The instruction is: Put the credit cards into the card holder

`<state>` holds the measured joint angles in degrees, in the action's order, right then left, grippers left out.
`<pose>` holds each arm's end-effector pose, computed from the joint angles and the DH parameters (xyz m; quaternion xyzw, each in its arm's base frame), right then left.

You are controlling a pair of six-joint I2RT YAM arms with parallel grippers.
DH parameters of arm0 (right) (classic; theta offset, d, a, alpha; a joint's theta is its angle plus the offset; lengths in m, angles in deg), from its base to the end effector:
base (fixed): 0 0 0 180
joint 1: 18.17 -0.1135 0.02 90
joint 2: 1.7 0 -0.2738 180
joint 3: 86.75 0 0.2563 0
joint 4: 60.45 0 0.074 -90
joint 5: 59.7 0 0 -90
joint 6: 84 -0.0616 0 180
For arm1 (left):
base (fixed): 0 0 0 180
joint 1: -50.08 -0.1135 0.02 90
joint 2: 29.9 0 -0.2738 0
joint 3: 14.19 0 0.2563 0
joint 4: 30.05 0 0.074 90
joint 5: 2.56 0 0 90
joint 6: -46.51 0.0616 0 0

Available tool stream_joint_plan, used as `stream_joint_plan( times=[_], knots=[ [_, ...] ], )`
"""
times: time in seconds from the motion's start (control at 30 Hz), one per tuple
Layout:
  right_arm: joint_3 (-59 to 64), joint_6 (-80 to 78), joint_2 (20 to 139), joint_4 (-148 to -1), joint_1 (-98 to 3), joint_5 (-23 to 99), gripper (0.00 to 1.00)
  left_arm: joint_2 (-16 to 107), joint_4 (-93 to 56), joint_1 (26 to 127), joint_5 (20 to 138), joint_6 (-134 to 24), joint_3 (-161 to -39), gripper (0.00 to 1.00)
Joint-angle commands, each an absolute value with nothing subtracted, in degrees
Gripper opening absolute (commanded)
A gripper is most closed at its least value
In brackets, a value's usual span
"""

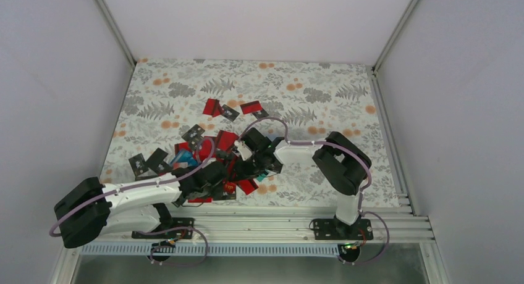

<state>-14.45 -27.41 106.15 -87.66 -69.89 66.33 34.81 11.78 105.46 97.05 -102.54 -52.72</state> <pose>0.2002 0.3122 0.1150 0.2189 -0.9009 -0.3728 0.0384 0.1127 -0.1452 0.1230 -0.0473 0.9772 -0.1153 0.1720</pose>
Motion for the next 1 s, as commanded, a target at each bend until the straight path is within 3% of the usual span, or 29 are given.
stream_joint_plan(
  times=[0.0, 0.5, 0.97],
  knots=[
    [-13.65, -27.88, 108.46, -90.44, -70.99, 63.4, 0.44, 33.28, 20.69, 107.51, 99.51, -104.51, -56.44, 0.1],
    [-14.03, -27.48, 109.23, -89.99, -71.72, 66.52, 0.44, 37.94, 17.53, 107.79, 101.28, -107.36, -52.68, 0.11],
    [-15.56, -28.49, 107.28, -84.18, -72.86, 81.15, 0.45, 39.45, 12.91, 107.83, 99.59, -106.71, -50.4, 0.1]
  ],
)
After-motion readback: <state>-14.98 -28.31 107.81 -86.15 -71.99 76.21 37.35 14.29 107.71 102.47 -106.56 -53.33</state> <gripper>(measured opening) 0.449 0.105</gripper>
